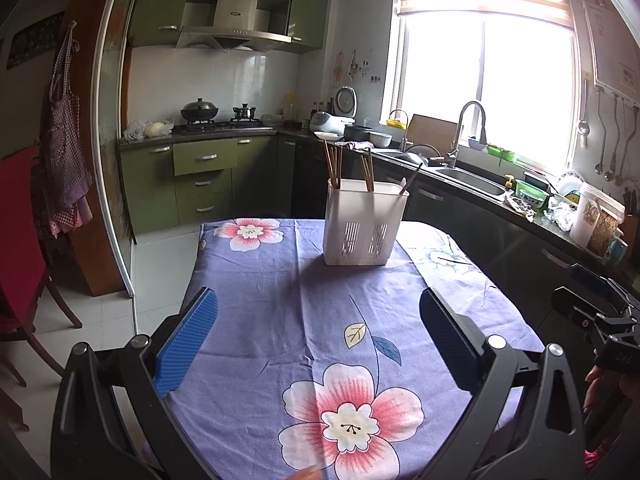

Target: Organize utensils

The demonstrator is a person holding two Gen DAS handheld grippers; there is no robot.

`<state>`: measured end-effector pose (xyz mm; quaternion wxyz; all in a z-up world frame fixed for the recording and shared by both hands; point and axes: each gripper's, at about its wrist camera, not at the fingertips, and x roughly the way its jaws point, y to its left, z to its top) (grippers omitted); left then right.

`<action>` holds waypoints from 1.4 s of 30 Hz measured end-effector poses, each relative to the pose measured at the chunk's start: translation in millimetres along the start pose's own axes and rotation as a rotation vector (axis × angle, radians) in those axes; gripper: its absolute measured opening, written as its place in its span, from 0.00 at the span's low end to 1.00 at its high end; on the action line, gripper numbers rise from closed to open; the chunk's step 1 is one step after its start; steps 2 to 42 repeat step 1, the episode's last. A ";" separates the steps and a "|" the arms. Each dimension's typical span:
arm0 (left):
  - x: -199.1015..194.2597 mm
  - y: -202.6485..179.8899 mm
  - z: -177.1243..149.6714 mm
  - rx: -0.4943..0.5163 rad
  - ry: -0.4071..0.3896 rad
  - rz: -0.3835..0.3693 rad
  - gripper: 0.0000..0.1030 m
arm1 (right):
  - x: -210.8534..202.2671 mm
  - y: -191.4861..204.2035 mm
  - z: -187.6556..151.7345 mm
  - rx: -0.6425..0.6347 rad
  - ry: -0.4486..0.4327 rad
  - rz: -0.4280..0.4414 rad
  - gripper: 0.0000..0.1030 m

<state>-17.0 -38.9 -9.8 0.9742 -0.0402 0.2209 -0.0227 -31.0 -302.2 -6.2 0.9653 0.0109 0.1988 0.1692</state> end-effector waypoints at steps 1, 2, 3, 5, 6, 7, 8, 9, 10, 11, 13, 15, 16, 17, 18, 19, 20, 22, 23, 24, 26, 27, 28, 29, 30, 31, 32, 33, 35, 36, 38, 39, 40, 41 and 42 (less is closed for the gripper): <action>1.9 0.5 -0.3 -0.002 0.006 0.000 0.93 | 0.9 -1.2 0.8 0.000 0.001 -0.001 0.95; 1.9 0.5 -0.3 -0.002 0.006 0.000 0.93 | 0.9 -1.2 0.8 0.000 0.001 -0.001 0.95; 1.9 0.5 -0.3 -0.002 0.006 0.000 0.93 | 0.9 -1.2 0.8 0.000 0.001 -0.001 0.95; 1.9 0.5 -0.3 -0.002 0.006 0.000 0.93 | 0.9 -1.2 0.8 0.000 0.001 -0.001 0.95; 1.9 0.5 -0.3 -0.002 0.006 0.000 0.93 | 0.9 -1.2 0.8 0.000 0.001 -0.001 0.95; 1.9 0.5 -0.3 -0.002 0.006 0.000 0.93 | 0.9 -1.2 0.8 0.000 0.001 -0.001 0.95; 1.9 0.5 -0.3 -0.002 0.006 0.000 0.93 | 0.9 -1.2 0.8 0.000 0.001 -0.001 0.95; 1.9 0.5 -0.3 -0.002 0.006 0.000 0.93 | 0.9 -1.2 0.8 0.000 0.001 -0.001 0.95; 1.9 0.5 -0.3 -0.002 0.006 0.000 0.93 | 0.9 -1.2 0.8 0.000 0.001 -0.001 0.95; 1.9 0.5 -0.3 -0.002 0.006 0.000 0.93 | 0.9 -1.2 0.8 0.000 0.001 -0.001 0.95; 1.9 0.5 -0.3 -0.002 0.006 0.000 0.93 | 0.9 -1.2 0.8 0.000 0.001 -0.001 0.95; 1.9 0.5 -0.3 -0.002 0.006 0.000 0.93 | 0.9 -1.2 0.8 0.000 0.001 -0.001 0.95; 1.9 0.5 -0.3 -0.002 0.006 0.000 0.93 | 0.9 -1.2 0.8 0.000 0.001 -0.001 0.95; 1.9 0.5 -0.3 -0.002 0.006 0.000 0.93 | 0.9 -1.2 0.8 0.000 0.001 -0.001 0.95; 1.9 0.5 -0.3 -0.002 0.006 0.000 0.93 | 0.9 -1.2 0.8 0.000 0.001 -0.001 0.95; 1.9 0.5 -0.3 -0.002 0.006 0.000 0.93 | 0.9 -1.2 0.8 0.000 0.001 -0.001 0.95; 1.9 0.5 -0.3 -0.002 0.006 0.000 0.93 | 0.9 -1.2 0.8 0.000 0.001 -0.001 0.95; 1.9 0.5 -0.3 -0.002 0.006 0.000 0.93 | 0.9 -1.2 0.8 0.000 0.001 -0.001 0.95; 1.9 0.5 -0.3 -0.002 0.006 0.000 0.93 | 0.9 -1.2 0.8 0.000 0.001 -0.001 0.95; 1.9 0.5 -0.3 -0.002 0.006 0.000 0.93 | 0.9 -1.2 0.8 0.000 0.001 -0.001 0.95; 1.9 0.5 -0.3 -0.002 0.006 0.000 0.93 | 0.9 -1.2 0.8 0.000 0.001 -0.001 0.95; 1.9 0.5 -0.3 -0.002 0.006 0.000 0.93 | 0.9 -1.2 0.8 0.000 0.001 -0.001 0.95; 1.9 0.5 -0.3 -0.002 0.006 0.000 0.93 | 0.9 -1.2 0.8 0.000 0.001 -0.001 0.95; 1.9 0.5 -0.3 -0.002 0.006 0.000 0.93 | 0.9 -1.2 0.8 0.000 0.001 -0.001 0.95; 1.9 0.5 -0.3 -0.002 0.006 0.000 0.93 | 0.9 -1.2 0.8 0.000 0.001 -0.001 0.95; 1.9 0.5 -0.3 -0.002 0.006 0.000 0.93 | 0.9 -1.2 0.8 0.000 0.001 -0.001 0.95; 1.9 0.5 -0.3 -0.002 0.006 0.000 0.93 | 0.9 -1.2 0.8 0.000 0.001 -0.001 0.95; 1.9 0.5 -0.3 -0.002 0.006 0.000 0.93 | 0.9 -1.2 0.8 0.000 0.001 -0.001 0.95; 1.9 0.5 -0.3 -0.002 0.006 0.000 0.93 | 0.9 -1.2 0.8 0.000 0.001 -0.001 0.95; 1.9 0.5 -0.3 -0.002 0.006 0.000 0.93 | 0.9 -1.2 0.8 0.000 0.001 -0.001 0.95; 1.9 0.5 -0.3 -0.002 0.006 0.000 0.93 | 0.9 -1.2 0.8 0.000 0.001 -0.001 0.95; 1.9 0.5 -0.3 -0.002 0.006 0.000 0.93 | 0.9 -1.2 0.8 0.000 0.001 -0.001 0.95; 1.9 0.5 -0.3 -0.002 0.006 0.000 0.93 | 0.9 -1.2 0.8 0.000 0.001 -0.001 0.95; 1.9 0.5 -0.3 -0.002 0.006 0.000 0.93 | 0.9 -1.2 0.8 0.000 0.001 -0.001 0.95; 1.9 0.5 -0.3 -0.002 0.006 0.000 0.93 | 0.9 -1.2 0.8 0.000 0.001 -0.001 0.95</action>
